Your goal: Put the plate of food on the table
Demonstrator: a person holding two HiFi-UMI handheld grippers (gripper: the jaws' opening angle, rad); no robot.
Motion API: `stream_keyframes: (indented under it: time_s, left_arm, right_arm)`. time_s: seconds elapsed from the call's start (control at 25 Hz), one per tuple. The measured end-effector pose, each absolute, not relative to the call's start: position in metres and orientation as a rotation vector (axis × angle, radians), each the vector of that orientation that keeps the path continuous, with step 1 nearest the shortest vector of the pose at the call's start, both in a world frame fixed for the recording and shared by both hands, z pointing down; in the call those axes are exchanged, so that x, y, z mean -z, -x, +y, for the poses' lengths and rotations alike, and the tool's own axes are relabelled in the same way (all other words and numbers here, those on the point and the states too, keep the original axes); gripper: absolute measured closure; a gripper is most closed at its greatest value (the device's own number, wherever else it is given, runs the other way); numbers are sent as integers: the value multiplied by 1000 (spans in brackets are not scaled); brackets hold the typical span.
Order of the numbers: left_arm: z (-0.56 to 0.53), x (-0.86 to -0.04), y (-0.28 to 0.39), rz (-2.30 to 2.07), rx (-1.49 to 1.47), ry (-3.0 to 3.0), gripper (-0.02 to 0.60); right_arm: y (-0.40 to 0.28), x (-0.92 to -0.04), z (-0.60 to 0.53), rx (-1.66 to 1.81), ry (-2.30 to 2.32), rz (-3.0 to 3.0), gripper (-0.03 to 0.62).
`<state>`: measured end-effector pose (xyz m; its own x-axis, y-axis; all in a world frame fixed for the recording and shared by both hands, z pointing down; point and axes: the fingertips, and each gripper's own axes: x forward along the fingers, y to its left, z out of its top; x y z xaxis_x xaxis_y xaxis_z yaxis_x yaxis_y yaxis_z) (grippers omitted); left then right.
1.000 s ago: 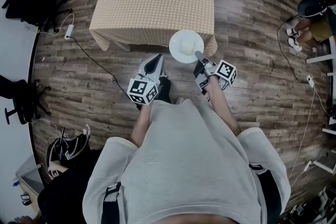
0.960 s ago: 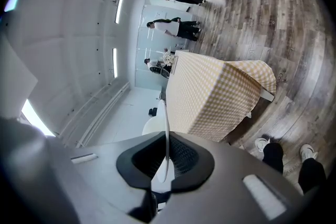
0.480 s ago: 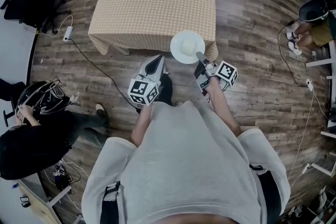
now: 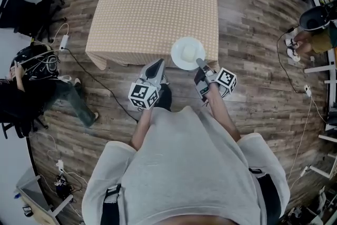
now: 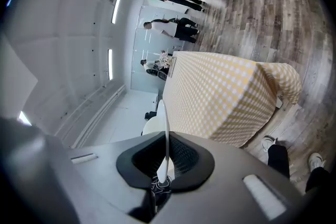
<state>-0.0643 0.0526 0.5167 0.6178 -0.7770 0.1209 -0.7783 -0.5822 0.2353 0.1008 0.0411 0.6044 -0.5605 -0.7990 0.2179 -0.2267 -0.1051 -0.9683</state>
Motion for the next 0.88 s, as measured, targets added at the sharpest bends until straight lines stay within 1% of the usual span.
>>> stream_keyframes:
  time_s: [0.28,0.88]
  left_arm:
    - [-19,-512,73,-1222,-14,-2571,572]
    - [-178,-487,107,-1171,19,-2641,572]
  right_arm:
    - [-92,-599,-22,1728,1181,1691,583]
    - [-59,-571,-181,1626,1180,1690,583]
